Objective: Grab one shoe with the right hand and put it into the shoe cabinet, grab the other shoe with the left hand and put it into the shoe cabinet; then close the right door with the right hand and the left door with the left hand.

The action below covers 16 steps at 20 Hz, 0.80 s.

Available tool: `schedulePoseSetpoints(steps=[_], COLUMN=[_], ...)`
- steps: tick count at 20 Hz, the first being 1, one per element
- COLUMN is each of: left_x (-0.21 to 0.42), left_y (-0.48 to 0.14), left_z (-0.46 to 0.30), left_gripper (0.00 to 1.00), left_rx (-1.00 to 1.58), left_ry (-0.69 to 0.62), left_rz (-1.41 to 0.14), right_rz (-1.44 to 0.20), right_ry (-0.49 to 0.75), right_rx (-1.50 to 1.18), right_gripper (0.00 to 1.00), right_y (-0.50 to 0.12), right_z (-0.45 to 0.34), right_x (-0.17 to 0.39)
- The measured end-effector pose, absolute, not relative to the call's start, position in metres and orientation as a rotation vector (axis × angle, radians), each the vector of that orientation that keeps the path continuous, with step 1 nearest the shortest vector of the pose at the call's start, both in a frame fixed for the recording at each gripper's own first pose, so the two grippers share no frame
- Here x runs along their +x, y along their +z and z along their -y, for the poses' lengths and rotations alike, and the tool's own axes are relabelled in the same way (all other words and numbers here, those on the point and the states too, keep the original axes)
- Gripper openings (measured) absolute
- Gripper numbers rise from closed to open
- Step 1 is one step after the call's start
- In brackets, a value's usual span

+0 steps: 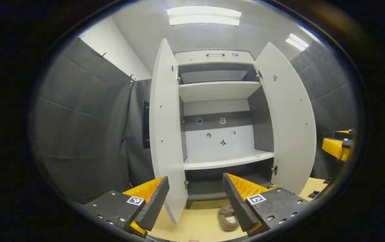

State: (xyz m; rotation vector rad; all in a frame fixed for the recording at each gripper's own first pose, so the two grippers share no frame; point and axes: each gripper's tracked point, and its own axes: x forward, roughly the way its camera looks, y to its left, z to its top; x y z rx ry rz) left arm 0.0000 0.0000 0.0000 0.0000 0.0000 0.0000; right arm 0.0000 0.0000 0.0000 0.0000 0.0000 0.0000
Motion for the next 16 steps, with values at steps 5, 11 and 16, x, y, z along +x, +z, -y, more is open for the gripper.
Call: schedulePoseSetpoints(steps=[5, 11, 16], left_x=[0.0004, 0.0015, 0.0025], left_y=[0.0021, 0.0024, 0.0042], left_z=[0.0052, 0.0092, 0.0102], left_gripper=[0.94, 0.94, 0.94], left_rx=[0.006, 0.016, 0.020], left_ry=[-0.007, -0.007, 0.008], left_rz=[0.005, 0.010, 0.014], right_rz=[-0.007, 0.002, 0.003], right_ry=[0.010, 0.017, 0.025], right_rx=[-0.023, -0.026, -0.023], right_gripper=[0.97, 0.97, 0.97], right_y=[0.0000, 0.0018, 0.0014], right_z=[-0.0002, 0.0001, 0.0015], right_x=[0.0019, 0.0051, 0.0087])
